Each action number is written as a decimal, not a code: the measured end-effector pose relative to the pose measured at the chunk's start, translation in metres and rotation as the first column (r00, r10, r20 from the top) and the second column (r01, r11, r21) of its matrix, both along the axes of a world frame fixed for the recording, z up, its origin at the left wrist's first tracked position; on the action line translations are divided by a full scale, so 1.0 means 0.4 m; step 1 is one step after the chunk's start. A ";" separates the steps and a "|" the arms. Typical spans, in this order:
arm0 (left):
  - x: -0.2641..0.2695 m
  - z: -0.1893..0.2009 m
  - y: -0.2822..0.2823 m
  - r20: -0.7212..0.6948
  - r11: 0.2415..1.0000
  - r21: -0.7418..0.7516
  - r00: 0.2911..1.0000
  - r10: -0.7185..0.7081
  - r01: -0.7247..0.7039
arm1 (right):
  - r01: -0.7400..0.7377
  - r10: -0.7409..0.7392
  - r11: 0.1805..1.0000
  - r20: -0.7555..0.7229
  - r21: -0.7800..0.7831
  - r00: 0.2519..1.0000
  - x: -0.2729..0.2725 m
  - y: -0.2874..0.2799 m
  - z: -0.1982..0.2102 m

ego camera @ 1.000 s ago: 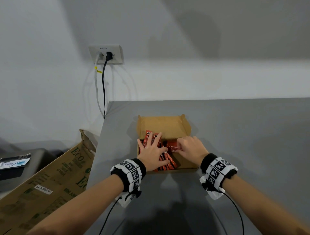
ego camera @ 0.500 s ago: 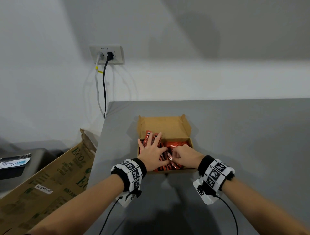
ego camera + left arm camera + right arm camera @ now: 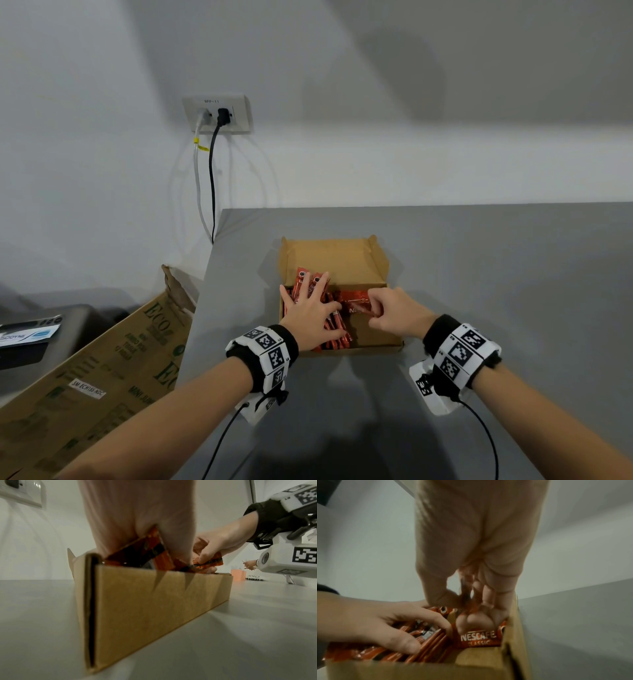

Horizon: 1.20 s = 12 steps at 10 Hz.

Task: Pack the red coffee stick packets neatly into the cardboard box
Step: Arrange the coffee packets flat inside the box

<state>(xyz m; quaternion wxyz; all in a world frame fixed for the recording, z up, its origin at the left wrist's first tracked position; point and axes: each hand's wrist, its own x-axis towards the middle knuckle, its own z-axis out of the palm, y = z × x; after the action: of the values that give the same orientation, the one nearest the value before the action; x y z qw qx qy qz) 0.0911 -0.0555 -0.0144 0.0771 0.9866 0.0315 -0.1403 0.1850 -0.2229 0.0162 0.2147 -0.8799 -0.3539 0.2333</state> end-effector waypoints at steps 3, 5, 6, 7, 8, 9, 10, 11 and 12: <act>0.000 -0.002 -0.002 0.003 1.000 0.003 1.000 -0.005 0.005 | -0.010 0.013 0.982 -0.014 0.190 1.000 -0.013 0.009 0.000; -0.001 0.003 -0.003 -0.002 1.000 0.005 1.000 0.001 -0.001 | -0.002 0.003 0.976 -0.004 0.219 1.000 0.003 -0.006 -0.017; -0.002 0.004 -0.003 0.000 1.000 0.000 1.000 0.004 -0.004 | 0.004 -0.012 0.983 0.048 0.184 0.999 0.017 -0.015 -0.030; -0.002 0.002 -0.002 0.004 1.000 0.001 1.000 0.005 -0.005 | 0.005 -0.023 0.990 0.133 0.139 0.991 0.031 -0.023 -0.036; -0.002 0.001 -0.002 0.006 1.000 0.000 1.000 0.005 -0.005 | -0.034 0.020 0.997 0.197 0.069 0.980 0.032 -0.020 -0.038; -0.001 0.001 -0.002 0.002 1.000 0.002 1.000 0.005 -0.005 | -0.040 0.034 0.999 0.245 0.021 0.969 0.030 -0.009 -0.040; -0.001 -0.001 -0.001 0.004 1.000 0.002 1.000 0.006 -0.006 | -0.025 0.027 1.000 0.274 -0.012 0.961 0.035 0.000 -0.037; -0.001 -0.004 -0.001 0.014 1.000 -0.005 1.000 0.006 -0.006 | -0.033 0.062 0.995 0.327 -0.093 0.943 0.039 0.006 -0.034; -0.002 -0.006 0.000 0.016 1.000 -0.011 1.000 0.006 -0.006 | -0.041 0.100 0.986 0.373 -0.164 0.922 0.035 0.014 -0.041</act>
<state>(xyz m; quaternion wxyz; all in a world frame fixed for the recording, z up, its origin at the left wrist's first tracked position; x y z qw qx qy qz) 0.0902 -0.0554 -0.0167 0.0830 0.9872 0.0332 -0.1322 0.1990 -0.2174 -0.0001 0.0654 -0.9089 -0.4015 0.0924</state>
